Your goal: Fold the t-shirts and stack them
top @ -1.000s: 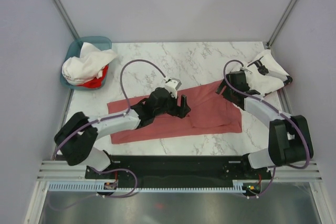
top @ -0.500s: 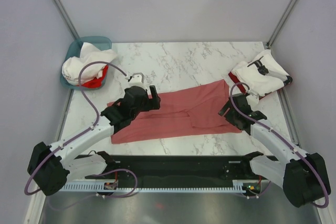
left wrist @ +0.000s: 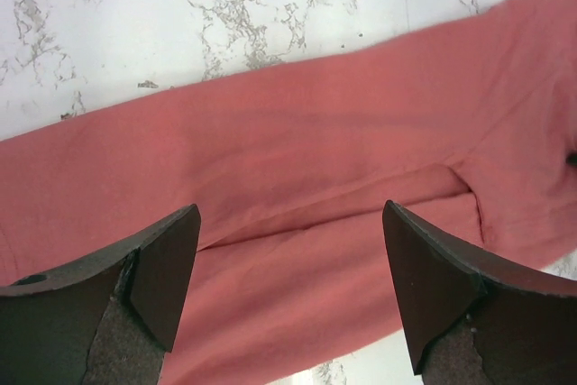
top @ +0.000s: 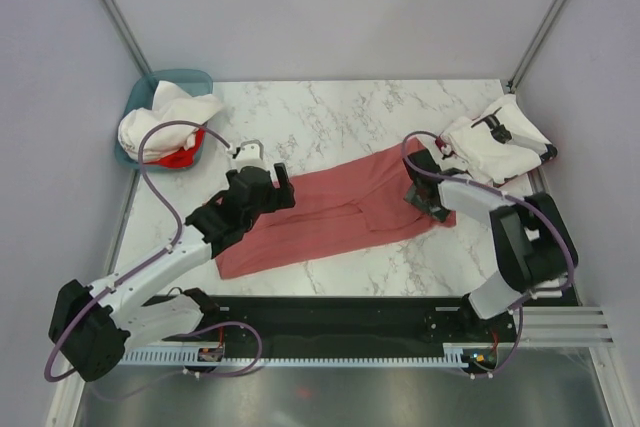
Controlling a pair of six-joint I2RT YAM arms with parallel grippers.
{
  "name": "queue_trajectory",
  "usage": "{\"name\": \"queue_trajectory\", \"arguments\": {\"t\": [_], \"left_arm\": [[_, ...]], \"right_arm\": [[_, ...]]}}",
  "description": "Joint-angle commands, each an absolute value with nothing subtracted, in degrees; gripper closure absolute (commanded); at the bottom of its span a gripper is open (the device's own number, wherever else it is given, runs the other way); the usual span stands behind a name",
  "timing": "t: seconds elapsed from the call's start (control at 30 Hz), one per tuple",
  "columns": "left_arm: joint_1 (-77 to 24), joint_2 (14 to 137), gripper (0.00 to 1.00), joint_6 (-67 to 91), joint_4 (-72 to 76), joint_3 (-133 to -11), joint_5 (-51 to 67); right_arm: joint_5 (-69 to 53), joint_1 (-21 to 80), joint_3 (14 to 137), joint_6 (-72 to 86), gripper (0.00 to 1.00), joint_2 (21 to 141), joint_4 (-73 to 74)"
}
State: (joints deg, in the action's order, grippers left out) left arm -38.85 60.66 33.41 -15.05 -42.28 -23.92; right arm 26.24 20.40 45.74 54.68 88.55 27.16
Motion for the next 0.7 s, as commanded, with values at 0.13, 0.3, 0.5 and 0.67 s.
{"name": "queue_trajectory", "arguments": {"t": [0.13, 0.3, 0.5, 0.67], "left_arm": [[-38.7, 51.1, 0.1, 37.0, -15.6, -37.8, -30.8], [-38.6, 49.9, 0.08, 37.3, -14.5, -36.5, -31.6], [-38.6, 55.4, 0.09, 33.8, -14.2, -38.8, -28.0], [-38.6, 55.5, 0.09, 31.9, -12.7, -38.4, -23.7]], "right_arm": [[23.2, 22.8, 72.2, 45.5, 0.29, 115.6, 21.4], [16.3, 23.3, 104.4, 41.0, 0.25, 135.6, 25.7], [8.3, 23.2, 125.5, 36.0, 0.04, 143.8, 24.4], [11.7, 23.9, 106.5, 31.9, 0.02, 127.8, 18.7]]}}
